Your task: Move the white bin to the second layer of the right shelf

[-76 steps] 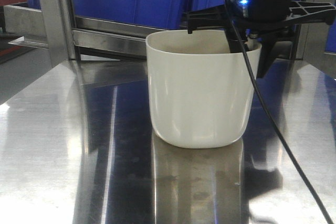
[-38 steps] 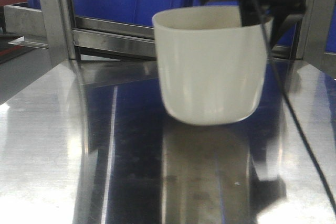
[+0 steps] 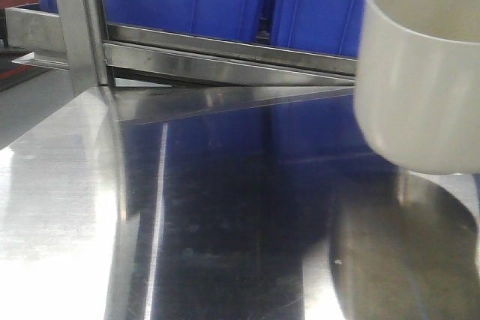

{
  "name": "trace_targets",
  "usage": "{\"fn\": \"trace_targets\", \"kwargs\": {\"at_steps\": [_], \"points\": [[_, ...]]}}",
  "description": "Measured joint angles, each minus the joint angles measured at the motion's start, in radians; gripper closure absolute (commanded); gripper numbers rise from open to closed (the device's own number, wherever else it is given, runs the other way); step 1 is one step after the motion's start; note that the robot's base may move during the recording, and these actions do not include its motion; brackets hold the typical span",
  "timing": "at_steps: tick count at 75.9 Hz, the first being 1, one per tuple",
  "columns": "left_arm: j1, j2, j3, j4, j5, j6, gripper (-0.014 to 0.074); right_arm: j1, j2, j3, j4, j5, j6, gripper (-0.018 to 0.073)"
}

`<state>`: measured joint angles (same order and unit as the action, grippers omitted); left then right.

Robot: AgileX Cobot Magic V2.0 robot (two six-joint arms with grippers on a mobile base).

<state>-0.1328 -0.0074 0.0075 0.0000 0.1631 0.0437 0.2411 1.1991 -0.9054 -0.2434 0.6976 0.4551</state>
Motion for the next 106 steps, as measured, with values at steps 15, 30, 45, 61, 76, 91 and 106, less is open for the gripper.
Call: {"fn": "trace_targets", "kwargs": {"at_steps": [15,30,45,61,76,91,106], "points": [[0.000,0.000,0.000,0.000,0.000,0.000,0.0512,-0.120,-0.136,0.142,0.071,-0.100,-0.178,0.0532],[0.000,0.000,0.000,0.000,0.000,0.000,0.0512,-0.155,-0.255,0.240,0.128,-0.179,-0.258,0.0532],[0.000,0.000,0.000,0.000,0.000,0.000,0.0512,-0.157,-0.390,0.306,0.138,-0.198,-0.262,0.0532],[0.000,0.000,0.000,0.000,0.000,0.000,0.0512,-0.157,-0.535,0.376,0.138,-0.202,-0.262,0.0532],[0.000,0.000,0.000,0.000,0.000,0.000,0.0512,-0.157,-0.638,0.423,0.139,-0.202,-0.262,0.0532],[0.000,0.000,0.000,0.000,0.000,0.000,0.0512,-0.157,-0.683,0.433,0.139,-0.200,-0.262,0.0532],[0.000,0.000,0.000,0.000,0.000,0.000,0.0512,-0.157,-0.684,0.433,0.139,-0.200,-0.262,0.0532]]}}
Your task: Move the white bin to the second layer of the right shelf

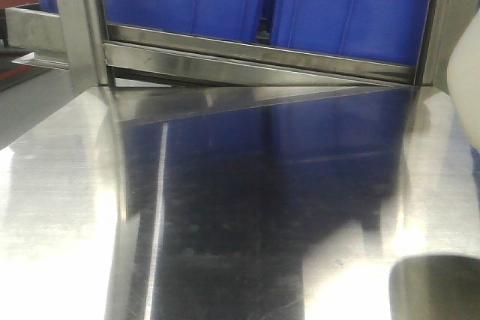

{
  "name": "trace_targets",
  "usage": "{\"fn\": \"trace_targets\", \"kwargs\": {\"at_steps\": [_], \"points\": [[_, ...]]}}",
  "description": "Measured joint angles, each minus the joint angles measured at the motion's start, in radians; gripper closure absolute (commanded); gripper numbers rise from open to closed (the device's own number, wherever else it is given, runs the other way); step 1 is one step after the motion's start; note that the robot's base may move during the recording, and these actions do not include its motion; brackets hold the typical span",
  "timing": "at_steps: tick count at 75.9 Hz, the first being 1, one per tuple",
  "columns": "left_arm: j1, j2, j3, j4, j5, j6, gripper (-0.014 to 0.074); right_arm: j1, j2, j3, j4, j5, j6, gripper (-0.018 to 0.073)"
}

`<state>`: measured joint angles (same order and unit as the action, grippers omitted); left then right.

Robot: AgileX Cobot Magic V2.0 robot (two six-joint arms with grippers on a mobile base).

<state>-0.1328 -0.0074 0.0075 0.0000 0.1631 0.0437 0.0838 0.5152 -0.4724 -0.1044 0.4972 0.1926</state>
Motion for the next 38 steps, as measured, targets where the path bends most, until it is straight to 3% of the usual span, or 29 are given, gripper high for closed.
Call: {"fn": "trace_targets", "kwargs": {"at_steps": [38], "points": [[0.000,0.000,0.000,0.000,0.000,0.000,0.0512,0.000,0.000,0.000,0.000,0.000,0.000,0.0532]]}}
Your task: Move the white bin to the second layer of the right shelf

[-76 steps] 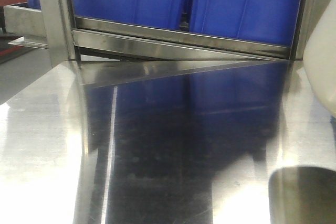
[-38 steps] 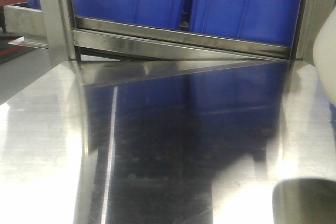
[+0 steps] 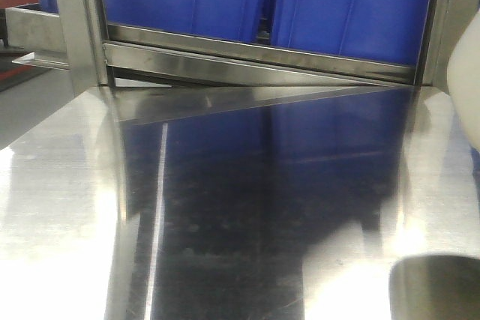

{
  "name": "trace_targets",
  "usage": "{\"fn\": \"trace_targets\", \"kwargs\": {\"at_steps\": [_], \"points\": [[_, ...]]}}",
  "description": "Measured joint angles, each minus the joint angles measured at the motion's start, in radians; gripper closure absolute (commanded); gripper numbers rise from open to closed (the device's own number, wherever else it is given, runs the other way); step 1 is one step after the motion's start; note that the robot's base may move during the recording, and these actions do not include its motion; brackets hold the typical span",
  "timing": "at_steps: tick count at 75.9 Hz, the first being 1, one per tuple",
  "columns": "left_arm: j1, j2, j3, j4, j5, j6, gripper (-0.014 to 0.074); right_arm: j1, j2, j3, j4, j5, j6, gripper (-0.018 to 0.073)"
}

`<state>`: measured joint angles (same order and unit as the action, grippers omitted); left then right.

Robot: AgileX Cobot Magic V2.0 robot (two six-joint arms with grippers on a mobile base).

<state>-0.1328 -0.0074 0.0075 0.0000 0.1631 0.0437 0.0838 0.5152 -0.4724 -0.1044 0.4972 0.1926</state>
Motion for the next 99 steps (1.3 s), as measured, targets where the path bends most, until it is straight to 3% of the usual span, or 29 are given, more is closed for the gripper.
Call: {"fn": "trace_targets", "kwargs": {"at_steps": [99], "points": [[0.000,0.000,0.000,0.000,0.000,0.000,0.0512,0.000,0.000,0.000,0.002,0.000,0.000,0.0532]]}}
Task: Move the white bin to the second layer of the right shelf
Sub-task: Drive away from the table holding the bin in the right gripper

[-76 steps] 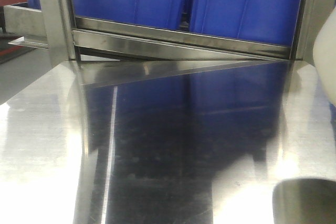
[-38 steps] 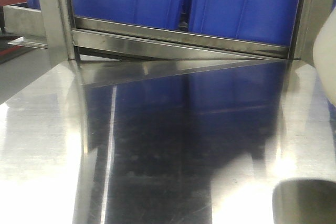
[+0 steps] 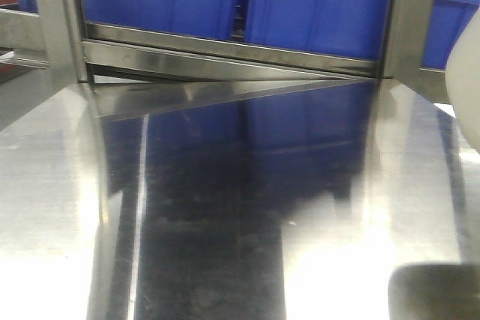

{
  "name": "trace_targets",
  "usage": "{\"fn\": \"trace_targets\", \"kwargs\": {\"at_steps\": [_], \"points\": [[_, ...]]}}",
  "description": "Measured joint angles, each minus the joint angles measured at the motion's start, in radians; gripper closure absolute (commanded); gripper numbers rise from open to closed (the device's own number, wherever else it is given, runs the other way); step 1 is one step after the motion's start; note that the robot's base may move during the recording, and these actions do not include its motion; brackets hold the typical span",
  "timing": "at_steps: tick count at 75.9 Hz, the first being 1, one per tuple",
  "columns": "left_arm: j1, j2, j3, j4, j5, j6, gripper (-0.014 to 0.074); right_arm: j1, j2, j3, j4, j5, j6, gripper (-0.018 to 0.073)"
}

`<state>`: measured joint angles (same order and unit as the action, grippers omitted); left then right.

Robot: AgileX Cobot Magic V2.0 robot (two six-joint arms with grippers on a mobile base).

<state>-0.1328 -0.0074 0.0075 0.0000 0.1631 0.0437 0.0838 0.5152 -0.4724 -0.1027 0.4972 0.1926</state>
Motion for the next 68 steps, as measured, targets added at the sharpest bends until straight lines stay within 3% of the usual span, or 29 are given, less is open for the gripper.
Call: {"fn": "trace_targets", "kwargs": {"at_steps": [68], "points": [[0.000,0.000,0.000,0.000,0.000,0.000,0.0512,0.000,0.000,0.000,0.002,0.000,0.000,0.0532]]}}
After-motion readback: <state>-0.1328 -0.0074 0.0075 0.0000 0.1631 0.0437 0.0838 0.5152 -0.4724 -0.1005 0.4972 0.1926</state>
